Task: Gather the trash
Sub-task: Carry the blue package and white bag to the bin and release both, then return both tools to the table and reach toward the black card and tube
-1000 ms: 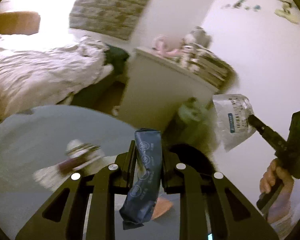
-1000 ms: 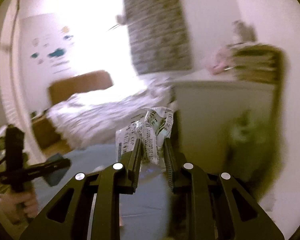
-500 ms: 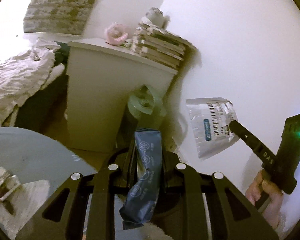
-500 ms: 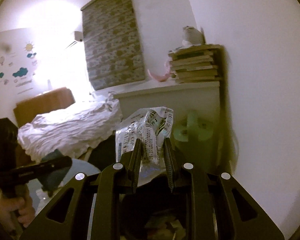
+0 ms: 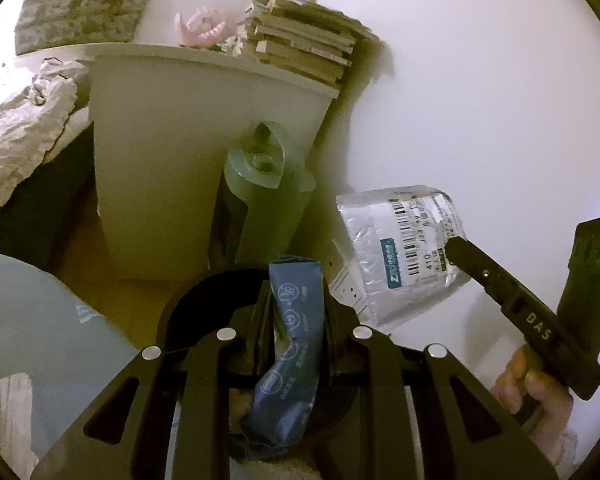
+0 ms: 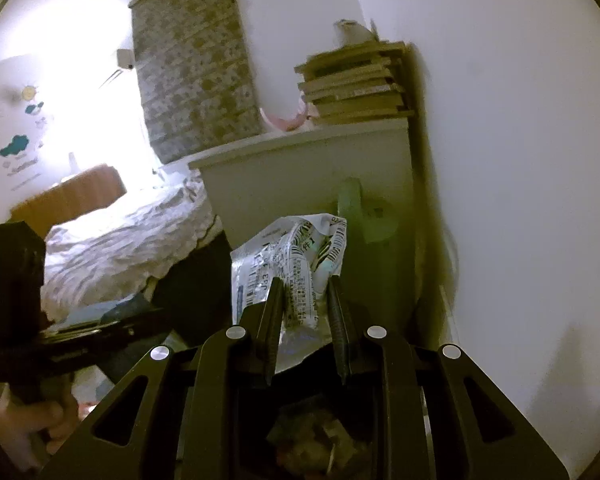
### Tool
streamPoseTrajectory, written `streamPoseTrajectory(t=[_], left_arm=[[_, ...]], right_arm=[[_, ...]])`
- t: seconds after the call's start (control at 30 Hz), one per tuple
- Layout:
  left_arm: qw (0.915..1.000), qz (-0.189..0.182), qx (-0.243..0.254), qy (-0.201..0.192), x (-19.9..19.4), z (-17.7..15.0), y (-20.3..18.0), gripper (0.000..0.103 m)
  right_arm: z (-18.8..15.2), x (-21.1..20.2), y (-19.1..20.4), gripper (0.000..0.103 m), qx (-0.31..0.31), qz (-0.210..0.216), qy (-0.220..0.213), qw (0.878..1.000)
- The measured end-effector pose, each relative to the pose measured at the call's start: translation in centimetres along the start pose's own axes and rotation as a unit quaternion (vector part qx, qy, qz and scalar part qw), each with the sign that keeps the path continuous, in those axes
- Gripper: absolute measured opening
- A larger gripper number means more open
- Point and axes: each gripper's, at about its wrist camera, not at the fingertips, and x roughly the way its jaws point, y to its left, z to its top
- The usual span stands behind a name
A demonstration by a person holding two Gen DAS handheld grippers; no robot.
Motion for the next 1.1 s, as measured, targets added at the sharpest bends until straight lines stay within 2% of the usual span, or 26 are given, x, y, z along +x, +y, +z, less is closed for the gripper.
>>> streamPoseTrajectory(t=[0.33, 0.37, 0.4, 0.43, 0.47, 0.5, 0.53, 0.87, 0.97, 1.1], left_arm=[[0.9998, 0.004, 0.016, 0.015, 2.5, 0.6, -0.5, 0.024], [0.9996, 0.008, 0.021, 0.018, 2.8, 0.8, -0.7, 0.03], [0.9994, 0.012, 0.024, 0.02, 3.0, 0.8, -0.9, 0.051], [0.9992, 0.021, 0.029, 0.017, 3.0, 1.0, -1.0, 0.065], [0.9991, 0.025, 0.033, 0.007, 2.8, 1.1, -1.2, 0.085], [0.9989, 0.025, 0.038, -0.006, 2.3, 1.2, -1.3, 0.087], [0.9988, 0.023, 0.041, -0.009, 2.2, 1.2, -1.4, 0.087], [0.9984, 0.042, 0.036, -0.014, -1.1, 0.4, -0.2, 0.087], [0.9981, 0.054, 0.023, -0.02, -3.6, -0.6, 1.5, 0.087], [0.9952, 0.095, -0.004, -0.025, -7.8, -2.8, 5.6, 0.087]], right_arm=[[-0.6, 1.6, 0.6, 0.025, -0.003, 0.001, 0.017, 1.0], [-0.5, 1.8, 0.7, 0.026, -0.005, -0.001, 0.018, 1.0], [-0.3, 2.1, 0.7, 0.031, -0.006, -0.002, 0.017, 1.0], [-0.2, 2.3, 0.7, 0.046, -0.006, -0.001, 0.018, 1.0], [-0.1, 2.4, 0.7, 0.055, -0.004, -0.001, 0.017, 1.0], [0.0, 2.3, 0.6, 0.069, -0.001, -0.001, 0.014, 1.0], [0.0, 2.1, 0.4, 0.072, 0.005, 0.003, 0.007, 1.0], [-0.3, 1.6, 1.3, 0.072, 0.008, 0.027, 0.018, 0.999], [-0.8, 1.7, 3.0, 0.072, -0.003, 0.055, 0.034, 0.998], [-1.7, 2.6, 6.8, 0.072, -0.041, 0.105, 0.075, 0.991]])
